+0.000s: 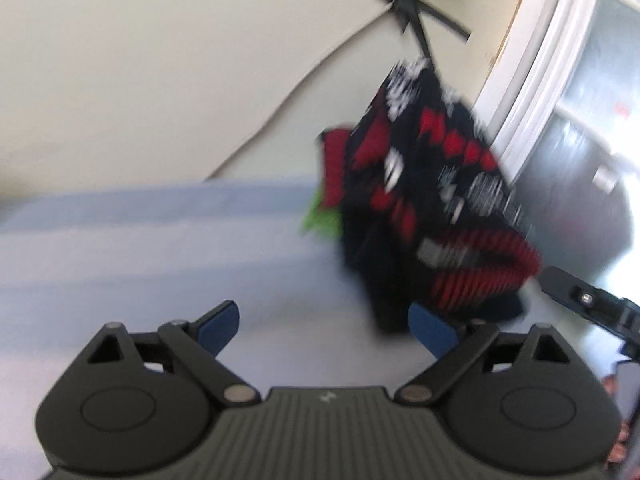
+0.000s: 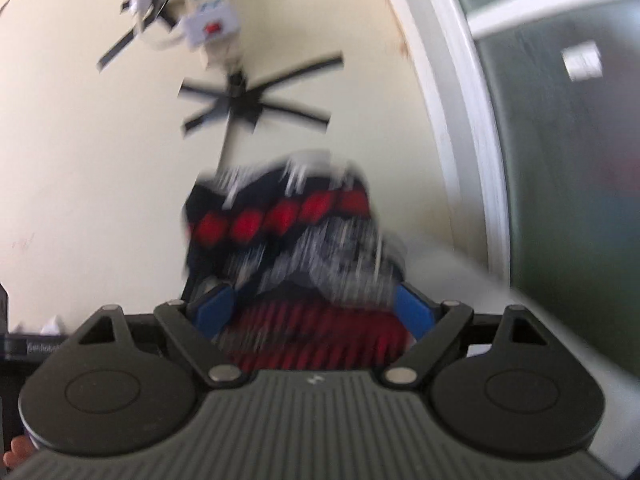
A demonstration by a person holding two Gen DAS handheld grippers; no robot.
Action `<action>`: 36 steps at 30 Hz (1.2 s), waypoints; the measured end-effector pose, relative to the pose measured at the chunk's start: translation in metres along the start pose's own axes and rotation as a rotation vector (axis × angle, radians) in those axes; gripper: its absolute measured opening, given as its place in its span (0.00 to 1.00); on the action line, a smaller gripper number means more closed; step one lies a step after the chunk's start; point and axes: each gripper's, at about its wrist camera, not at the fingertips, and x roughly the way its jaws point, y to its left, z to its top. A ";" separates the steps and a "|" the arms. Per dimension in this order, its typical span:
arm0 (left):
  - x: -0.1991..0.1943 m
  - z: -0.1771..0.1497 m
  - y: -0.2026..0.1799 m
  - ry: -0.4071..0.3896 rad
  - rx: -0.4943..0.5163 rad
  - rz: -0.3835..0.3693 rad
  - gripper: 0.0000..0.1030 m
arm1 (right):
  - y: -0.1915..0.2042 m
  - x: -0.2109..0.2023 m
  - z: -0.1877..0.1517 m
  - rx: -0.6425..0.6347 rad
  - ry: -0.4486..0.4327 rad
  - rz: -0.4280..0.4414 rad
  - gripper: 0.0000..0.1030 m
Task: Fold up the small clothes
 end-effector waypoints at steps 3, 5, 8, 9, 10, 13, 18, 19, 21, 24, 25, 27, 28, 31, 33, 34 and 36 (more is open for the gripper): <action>-0.019 -0.033 -0.005 0.014 0.062 0.101 0.91 | 0.009 -0.023 -0.042 0.043 0.077 0.013 0.87; -0.033 -0.046 -0.012 -0.026 0.120 0.149 0.92 | 0.010 -0.036 -0.062 0.093 0.106 0.022 0.87; -0.043 -0.064 -0.025 -0.040 0.204 0.253 0.94 | 0.018 -0.056 -0.074 0.136 0.077 0.008 0.88; -0.048 -0.068 -0.026 -0.039 0.216 0.257 0.92 | 0.020 -0.060 -0.078 0.140 0.073 -0.005 0.88; -0.053 -0.072 -0.027 -0.048 0.220 0.258 0.93 | 0.020 -0.063 -0.082 0.145 0.087 -0.023 0.88; -0.070 -0.085 -0.024 -0.070 0.223 0.276 0.93 | 0.021 -0.071 -0.088 0.170 0.094 -0.038 0.88; -0.084 -0.094 -0.030 -0.112 0.236 0.282 0.93 | 0.030 -0.079 -0.094 0.150 0.078 -0.091 0.88; -0.085 -0.095 -0.029 -0.115 0.235 0.283 0.94 | 0.032 -0.080 -0.096 0.145 0.081 -0.097 0.88; -0.088 -0.096 -0.028 -0.119 0.232 0.286 0.94 | 0.037 -0.083 -0.099 0.129 0.082 -0.105 0.88; -0.090 -0.096 -0.027 -0.127 0.226 0.284 0.94 | 0.046 -0.088 -0.104 0.104 0.085 -0.114 0.88; -0.091 -0.097 -0.027 -0.130 0.225 0.282 0.94 | 0.048 -0.089 -0.105 0.098 0.085 -0.117 0.88; -0.092 -0.097 -0.027 -0.134 0.226 0.280 0.95 | 0.052 -0.093 -0.108 0.089 0.085 -0.120 0.88; -0.092 -0.098 -0.027 -0.136 0.227 0.279 0.95 | 0.054 -0.094 -0.110 0.085 0.083 -0.123 0.88; -0.094 -0.099 -0.028 -0.142 0.229 0.276 0.96 | 0.057 -0.099 -0.113 0.079 0.082 -0.127 0.88; -0.095 -0.100 -0.027 -0.143 0.227 0.272 0.96 | 0.058 -0.100 -0.114 0.078 0.083 -0.130 0.88; -0.096 -0.100 -0.026 -0.143 0.226 0.270 0.96 | 0.059 -0.101 -0.114 0.078 0.081 -0.133 0.88; -0.096 -0.100 -0.025 -0.144 0.221 0.269 0.96 | 0.058 -0.101 -0.113 0.081 0.081 -0.132 0.88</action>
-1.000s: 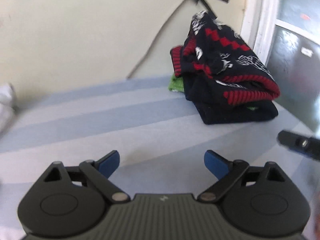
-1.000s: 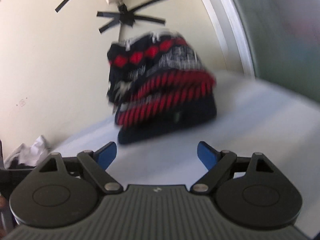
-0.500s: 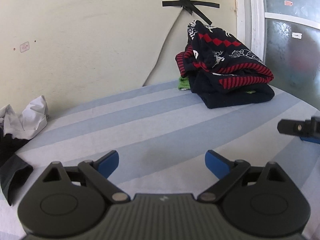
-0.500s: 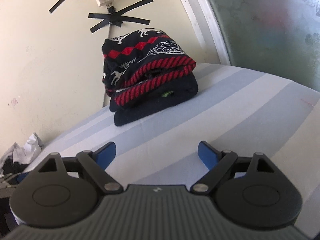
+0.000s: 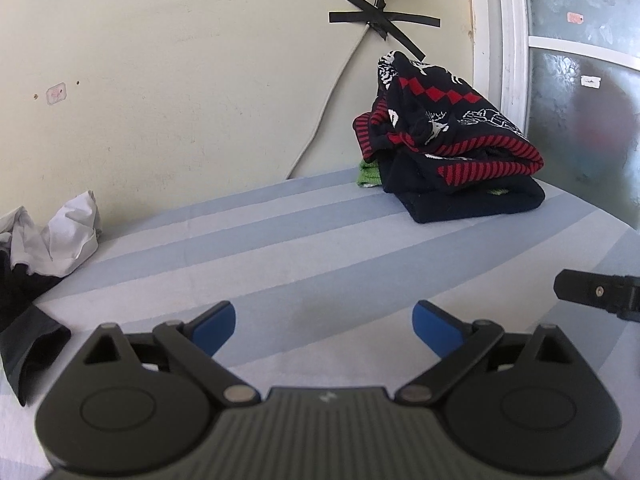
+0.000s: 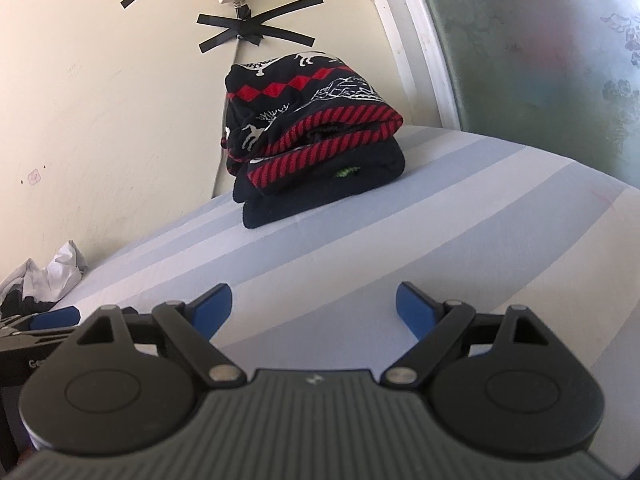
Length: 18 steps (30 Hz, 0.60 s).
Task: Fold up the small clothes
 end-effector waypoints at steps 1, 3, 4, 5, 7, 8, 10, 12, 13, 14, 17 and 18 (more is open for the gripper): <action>0.000 0.000 0.000 0.000 -0.002 -0.001 0.96 | 0.000 0.000 0.000 0.003 0.000 0.000 0.88; -0.001 0.000 0.001 0.002 -0.002 -0.001 0.96 | -0.001 0.000 0.000 0.008 -0.002 0.000 0.88; -0.001 0.000 0.001 0.002 -0.001 0.001 0.96 | -0.001 0.000 0.000 0.010 -0.003 0.001 0.88; -0.001 0.000 0.001 0.001 0.000 0.003 0.96 | -0.002 0.000 0.000 0.012 -0.004 0.002 0.88; -0.001 0.000 0.000 0.000 0.004 0.009 0.97 | -0.002 0.000 0.001 0.015 -0.006 0.005 0.88; -0.002 -0.001 0.000 -0.001 0.006 0.014 0.98 | -0.003 0.000 0.001 0.017 -0.007 0.006 0.88; -0.002 -0.001 0.000 -0.003 0.006 0.023 1.00 | -0.003 -0.001 0.000 0.023 -0.010 0.008 0.88; -0.003 -0.001 0.000 0.000 0.006 0.033 1.00 | -0.004 -0.001 0.000 0.030 -0.014 0.009 0.88; -0.003 -0.002 0.000 0.000 0.006 0.040 1.00 | -0.004 -0.002 0.000 0.034 -0.016 0.010 0.88; -0.003 -0.002 0.000 0.000 0.006 0.045 1.00 | -0.005 -0.002 0.000 0.038 -0.018 0.011 0.88; -0.003 -0.002 0.000 0.003 0.011 0.062 1.00 | -0.005 -0.003 -0.001 0.047 -0.019 0.014 0.88; -0.003 -0.002 -0.001 0.003 0.013 0.067 1.00 | -0.005 -0.003 -0.001 0.051 -0.021 0.017 0.88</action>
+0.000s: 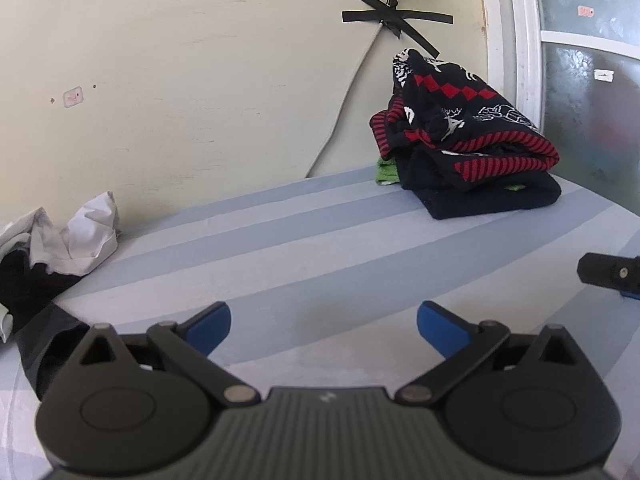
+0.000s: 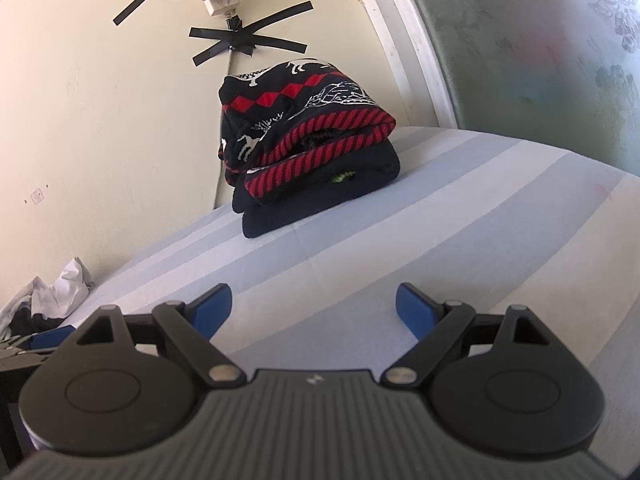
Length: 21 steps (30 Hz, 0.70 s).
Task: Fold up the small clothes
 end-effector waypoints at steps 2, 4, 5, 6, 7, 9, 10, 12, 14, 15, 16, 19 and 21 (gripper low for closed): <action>0.000 0.000 -0.001 -0.001 0.006 0.012 1.00 | 0.000 -0.001 0.000 0.008 -0.003 0.003 0.88; -0.001 0.000 -0.003 -0.006 0.013 0.025 1.00 | -0.002 -0.001 0.000 0.017 -0.004 0.011 0.89; -0.001 -0.001 -0.003 -0.008 0.016 0.031 1.00 | -0.002 -0.001 0.000 0.022 -0.004 0.015 0.89; -0.002 -0.001 -0.004 -0.009 0.020 0.036 1.00 | -0.003 -0.001 0.001 0.028 -0.002 0.020 0.89; -0.002 -0.001 -0.004 -0.009 0.021 0.040 1.00 | -0.004 -0.001 0.001 0.034 -0.001 0.025 0.89; -0.002 -0.001 -0.004 -0.010 0.019 0.035 1.00 | -0.005 -0.001 0.001 0.046 0.000 0.032 0.90; -0.002 -0.001 -0.003 -0.010 0.014 0.029 1.00 | -0.005 -0.001 0.001 0.050 -0.001 0.033 0.90; -0.003 -0.001 -0.001 -0.011 0.005 0.021 1.00 | -0.005 -0.001 0.001 0.051 0.000 0.035 0.90; -0.003 -0.001 0.000 -0.016 0.002 0.019 1.00 | -0.005 -0.001 0.001 0.048 0.001 0.033 0.90; -0.004 -0.001 0.000 -0.021 0.002 0.019 1.00 | -0.005 -0.001 0.001 0.047 0.000 0.032 0.90; -0.005 -0.002 0.000 -0.029 0.005 0.018 1.00 | -0.005 -0.001 0.000 0.047 0.000 0.031 0.90; -0.009 -0.002 -0.003 -0.052 0.020 0.012 1.00 | -0.006 -0.001 0.001 0.051 -0.001 0.032 0.90; -0.010 -0.002 -0.004 -0.058 0.030 0.011 1.00 | -0.006 -0.001 0.001 0.052 -0.001 0.032 0.90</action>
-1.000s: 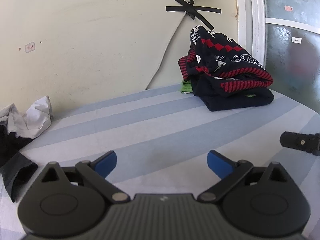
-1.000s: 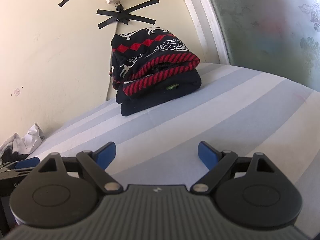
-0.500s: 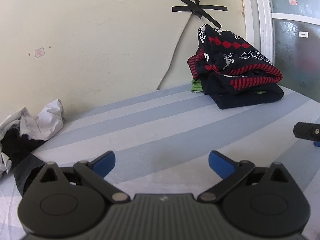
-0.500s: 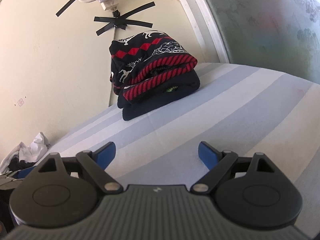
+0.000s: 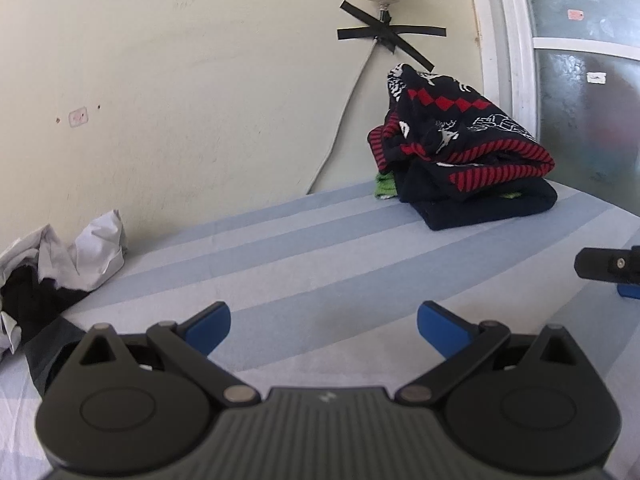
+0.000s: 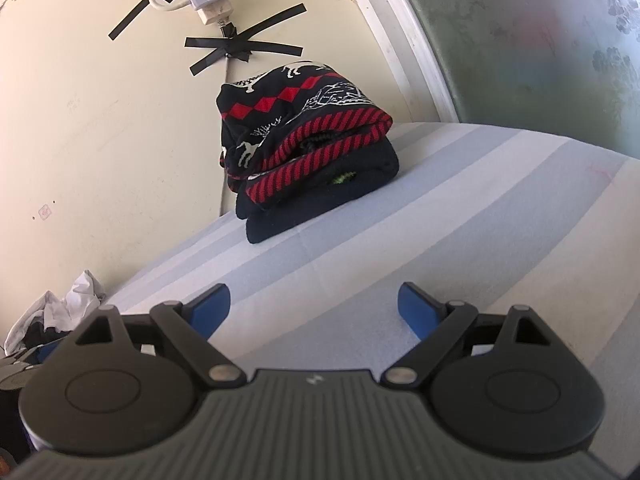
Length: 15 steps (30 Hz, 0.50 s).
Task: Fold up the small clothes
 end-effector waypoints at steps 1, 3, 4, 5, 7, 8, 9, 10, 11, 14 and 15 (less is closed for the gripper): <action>0.000 0.000 -0.001 -0.001 0.003 0.000 1.00 | 0.000 0.000 0.000 -0.002 0.001 0.001 0.90; 0.000 0.000 -0.001 -0.002 0.005 -0.001 1.00 | -0.001 0.001 0.001 -0.003 0.002 0.001 0.90; 0.000 0.000 -0.001 -0.001 0.004 0.003 1.00 | -0.001 0.001 0.001 -0.003 0.002 0.002 0.90; 0.000 0.001 -0.001 0.002 0.004 0.006 1.00 | -0.001 0.001 0.001 -0.003 0.002 0.002 0.90; 0.001 0.001 -0.001 0.011 0.005 0.011 1.00 | -0.001 0.001 0.001 -0.003 0.002 0.003 0.90; 0.001 0.001 -0.001 0.013 0.006 0.011 1.00 | -0.001 0.001 0.001 -0.003 0.002 0.003 0.90; 0.001 0.001 -0.001 0.011 0.006 0.012 1.00 | -0.001 0.000 0.000 -0.002 0.001 0.002 0.90; 0.001 0.000 -0.001 0.009 0.006 0.016 1.00 | -0.001 0.000 0.000 -0.002 0.000 0.002 0.90; 0.001 0.000 -0.001 0.009 0.006 0.022 1.00 | -0.001 0.000 0.000 -0.001 0.000 0.002 0.90; 0.002 0.000 0.000 0.014 0.004 0.033 1.00 | 0.000 0.000 0.000 -0.001 0.000 0.001 0.90; 0.002 0.000 0.001 0.016 0.002 0.038 1.00 | 0.000 0.000 0.000 -0.001 0.000 0.001 0.90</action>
